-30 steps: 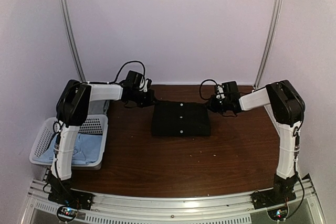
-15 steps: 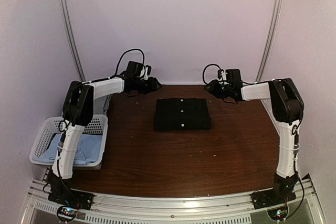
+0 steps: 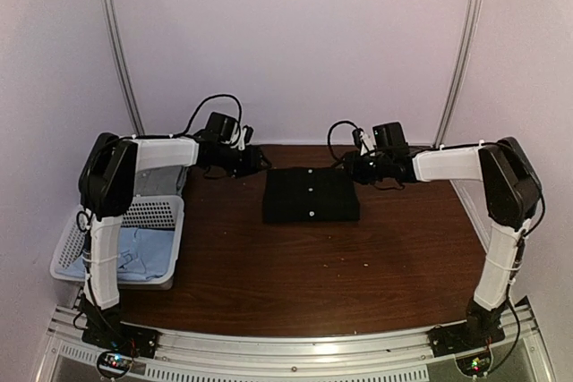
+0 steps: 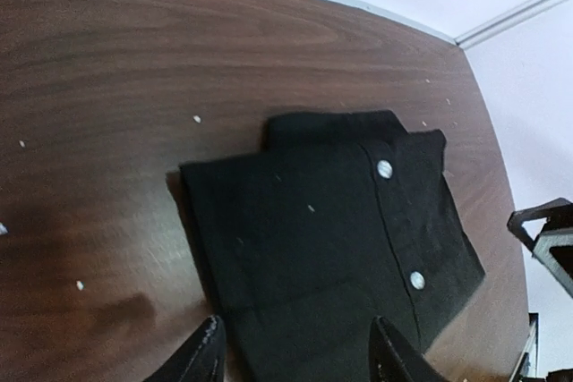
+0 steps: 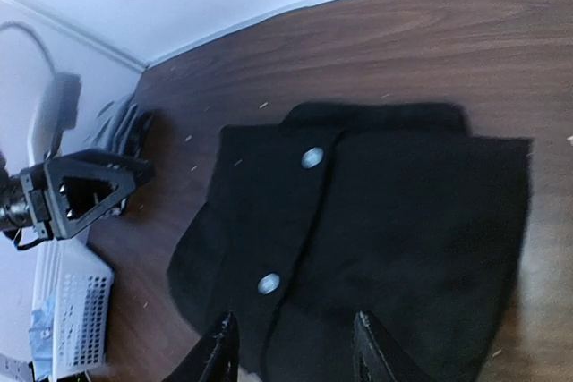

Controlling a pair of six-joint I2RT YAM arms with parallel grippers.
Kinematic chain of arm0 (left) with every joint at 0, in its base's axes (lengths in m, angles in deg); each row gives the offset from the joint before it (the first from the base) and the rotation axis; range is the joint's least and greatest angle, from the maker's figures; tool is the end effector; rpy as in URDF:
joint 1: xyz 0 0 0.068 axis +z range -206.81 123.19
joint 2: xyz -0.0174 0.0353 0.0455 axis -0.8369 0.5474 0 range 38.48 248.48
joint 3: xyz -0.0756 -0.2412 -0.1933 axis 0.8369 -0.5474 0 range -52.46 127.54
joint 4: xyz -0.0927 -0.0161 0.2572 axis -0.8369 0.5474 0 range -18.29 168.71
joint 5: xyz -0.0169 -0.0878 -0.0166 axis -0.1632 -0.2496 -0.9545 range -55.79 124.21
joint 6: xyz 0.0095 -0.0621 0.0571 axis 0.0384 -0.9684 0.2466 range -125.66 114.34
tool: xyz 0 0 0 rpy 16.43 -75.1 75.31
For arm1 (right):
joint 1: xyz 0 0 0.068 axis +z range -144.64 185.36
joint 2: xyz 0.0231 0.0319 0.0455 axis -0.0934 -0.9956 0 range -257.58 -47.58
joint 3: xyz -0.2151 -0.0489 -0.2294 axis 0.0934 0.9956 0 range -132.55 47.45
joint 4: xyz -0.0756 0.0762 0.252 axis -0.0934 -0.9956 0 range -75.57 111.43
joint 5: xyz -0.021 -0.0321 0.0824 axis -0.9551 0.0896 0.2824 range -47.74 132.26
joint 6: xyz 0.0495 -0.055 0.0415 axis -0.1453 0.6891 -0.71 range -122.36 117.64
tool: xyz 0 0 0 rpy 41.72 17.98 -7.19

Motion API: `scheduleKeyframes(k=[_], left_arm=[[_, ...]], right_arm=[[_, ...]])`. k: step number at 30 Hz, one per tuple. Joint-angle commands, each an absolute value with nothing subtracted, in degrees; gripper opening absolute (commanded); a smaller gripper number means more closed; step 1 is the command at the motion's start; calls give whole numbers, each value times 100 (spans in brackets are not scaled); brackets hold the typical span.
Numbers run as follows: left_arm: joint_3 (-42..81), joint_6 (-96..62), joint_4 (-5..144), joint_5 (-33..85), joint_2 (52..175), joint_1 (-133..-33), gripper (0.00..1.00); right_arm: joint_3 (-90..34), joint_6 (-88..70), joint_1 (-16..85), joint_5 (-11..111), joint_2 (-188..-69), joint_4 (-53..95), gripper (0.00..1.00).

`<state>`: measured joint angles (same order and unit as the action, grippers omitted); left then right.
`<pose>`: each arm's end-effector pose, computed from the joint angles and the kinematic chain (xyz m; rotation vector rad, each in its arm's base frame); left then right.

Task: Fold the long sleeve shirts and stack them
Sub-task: Fold the 2/3-rectangle-folded shirt at the center of the board, then smooth out the square-folded shirt at the center of the board.

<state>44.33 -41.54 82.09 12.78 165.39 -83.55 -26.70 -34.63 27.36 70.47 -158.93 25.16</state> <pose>0.4960 -0.2804 0.1910 0.0176 2.4214 -0.9681 0.4426 0.2169 0.2175 -0.1015 2.2737 1.0574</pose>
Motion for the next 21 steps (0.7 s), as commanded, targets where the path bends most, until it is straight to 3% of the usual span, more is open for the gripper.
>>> scheduleKeyframes(k=[1,9,16,21], left_arm=[[3661,-4307,7665,812,15689,-8717,56],[3108,-4649,7006,213,15696,-9249,46],[3913,-4503,7141,-40,16504,-9311,34],[4255,-4370,7426,-20,16899,-9311,32]], right_arm=[[-1969,-3393,3341,7246,-15225,2646,44],[-1554,-3512,3617,7523,-15273,3029,44],[-2022,-3508,3574,7775,-15942,2940,39],[-1973,-3615,3416,7863,-16194,3144,37]])
